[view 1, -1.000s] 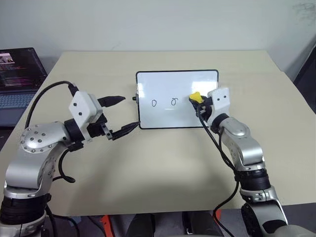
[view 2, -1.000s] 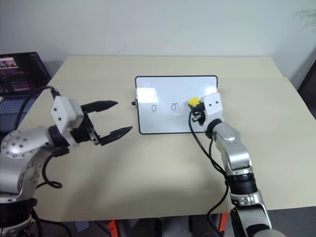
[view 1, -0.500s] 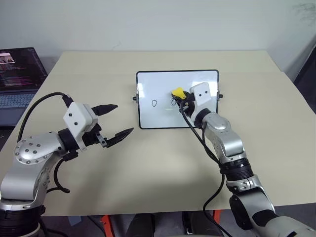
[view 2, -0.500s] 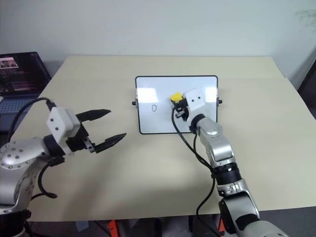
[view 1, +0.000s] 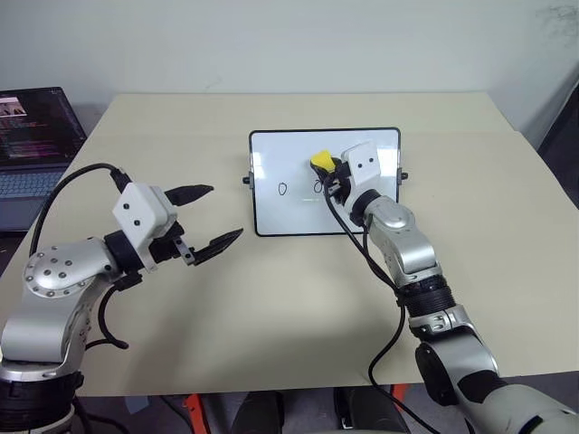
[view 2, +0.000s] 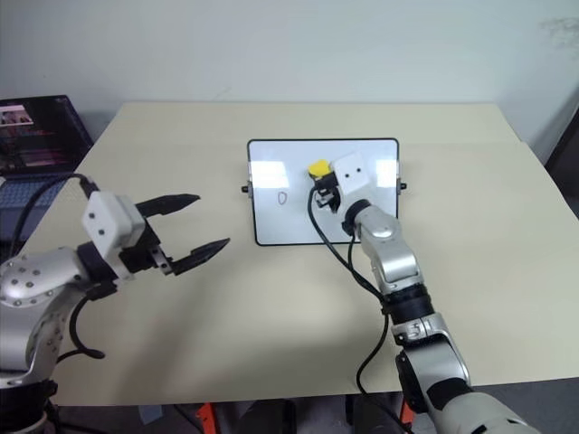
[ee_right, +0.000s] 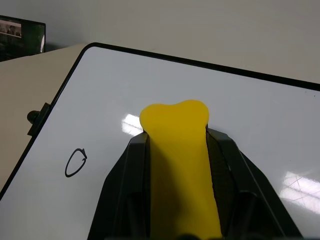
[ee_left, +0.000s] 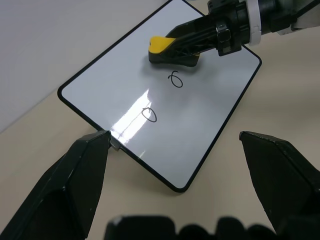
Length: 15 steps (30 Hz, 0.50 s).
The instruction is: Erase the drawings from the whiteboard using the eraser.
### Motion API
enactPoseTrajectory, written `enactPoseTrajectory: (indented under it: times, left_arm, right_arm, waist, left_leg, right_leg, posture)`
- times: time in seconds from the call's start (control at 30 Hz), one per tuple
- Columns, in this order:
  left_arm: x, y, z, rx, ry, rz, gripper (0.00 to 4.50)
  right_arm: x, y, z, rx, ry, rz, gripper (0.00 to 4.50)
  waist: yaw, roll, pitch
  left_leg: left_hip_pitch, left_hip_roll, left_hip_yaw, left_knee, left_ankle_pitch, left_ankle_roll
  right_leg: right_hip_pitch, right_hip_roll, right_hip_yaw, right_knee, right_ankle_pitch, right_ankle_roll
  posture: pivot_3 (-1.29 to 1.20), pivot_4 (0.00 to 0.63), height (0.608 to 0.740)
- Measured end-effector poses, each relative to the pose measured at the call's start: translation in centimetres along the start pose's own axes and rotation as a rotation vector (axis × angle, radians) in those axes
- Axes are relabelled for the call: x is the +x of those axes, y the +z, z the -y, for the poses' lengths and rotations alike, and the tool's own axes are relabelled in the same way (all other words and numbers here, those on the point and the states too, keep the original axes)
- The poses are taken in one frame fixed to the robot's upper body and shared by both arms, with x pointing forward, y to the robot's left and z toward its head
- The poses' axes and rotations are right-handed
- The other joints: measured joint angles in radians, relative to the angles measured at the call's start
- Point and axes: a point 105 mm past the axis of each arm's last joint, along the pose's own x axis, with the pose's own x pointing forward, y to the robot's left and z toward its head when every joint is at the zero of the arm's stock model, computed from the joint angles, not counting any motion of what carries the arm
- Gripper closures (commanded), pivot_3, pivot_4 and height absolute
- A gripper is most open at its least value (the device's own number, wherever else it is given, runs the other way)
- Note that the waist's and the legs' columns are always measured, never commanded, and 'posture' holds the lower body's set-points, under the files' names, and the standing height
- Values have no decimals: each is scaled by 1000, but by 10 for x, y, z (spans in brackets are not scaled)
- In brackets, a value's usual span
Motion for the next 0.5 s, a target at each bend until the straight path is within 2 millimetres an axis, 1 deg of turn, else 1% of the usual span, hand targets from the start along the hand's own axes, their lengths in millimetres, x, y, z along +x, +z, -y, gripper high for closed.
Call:
enactPoseTrajectory:
  times: [0.13,0.5]
  left_arm:
    - [2,1,0,3,-7,4,0]
    - [2,2,0,7,-5,7,0]
  right_arm:
    - [1,4,2,-5,-5,12,3274]
    - [3,3,4,-5,-7,6,3274]
  waist:
    - [0,0,0]
    - [-1,0,0]
  left_leg:
    - [0,0,0,0,0,0]
    - [0,0,0,0,0,0]
  right_leg:
    - [0,0,0,0,0,0]
    - [0,0,0,0,0,0]
  posture:
    - [0,150,740]
    - [0,150,740]
